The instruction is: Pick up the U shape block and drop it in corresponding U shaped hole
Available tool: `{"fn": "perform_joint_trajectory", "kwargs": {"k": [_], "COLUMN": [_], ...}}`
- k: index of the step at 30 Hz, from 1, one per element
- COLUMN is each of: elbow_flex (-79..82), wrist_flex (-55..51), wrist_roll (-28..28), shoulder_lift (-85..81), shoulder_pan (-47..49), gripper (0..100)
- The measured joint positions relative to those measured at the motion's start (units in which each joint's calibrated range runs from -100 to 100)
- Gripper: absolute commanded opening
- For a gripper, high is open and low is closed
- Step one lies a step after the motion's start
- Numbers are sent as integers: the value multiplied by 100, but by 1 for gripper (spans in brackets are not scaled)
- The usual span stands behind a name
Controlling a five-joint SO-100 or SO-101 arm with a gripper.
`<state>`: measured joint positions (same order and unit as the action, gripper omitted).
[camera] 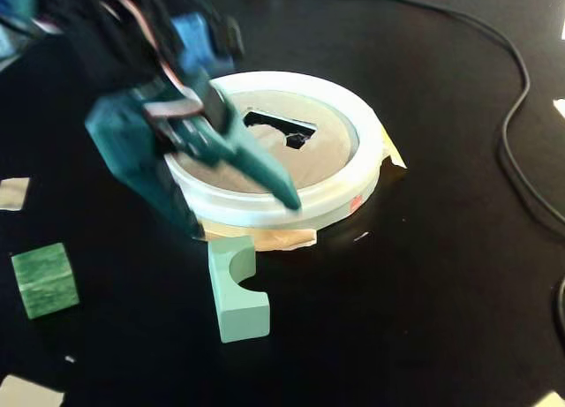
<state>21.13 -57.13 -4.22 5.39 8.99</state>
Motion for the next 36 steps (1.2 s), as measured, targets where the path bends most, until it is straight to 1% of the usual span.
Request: {"fn": "perform_joint_trajectory", "kwargs": {"k": [5, 10, 15, 21, 22, 23, 25, 26, 27, 29, 31, 32, 34, 36], "elbow_flex": [-527, -605, -595, -595, -595, -595, -595, -595, -595, -595, -595, -595, -595, -595], "wrist_flex": [-281, -330, -339, -339, -339, -339, -339, -339, -339, -339, -339, -339, -339, -339], "wrist_roll": [-44, -44, -44, -44, -44, -44, -44, -44, -44, -44, -44, -44, -44, -44], "shoulder_lift": [624, 1016, 1132, 1132, 1132, 1132, 1132, 1132, 1132, 1132, 1132, 1132, 1132, 1132], "shoulder_pan": [0, -130, -250, -280, -290, -290, -290, -280, -280, -280, -280, -280, -280, -280], "gripper": [79, 80, 80, 78, 76, 73, 61, 54, 41, 28, 19, 13, 8, 5]}}
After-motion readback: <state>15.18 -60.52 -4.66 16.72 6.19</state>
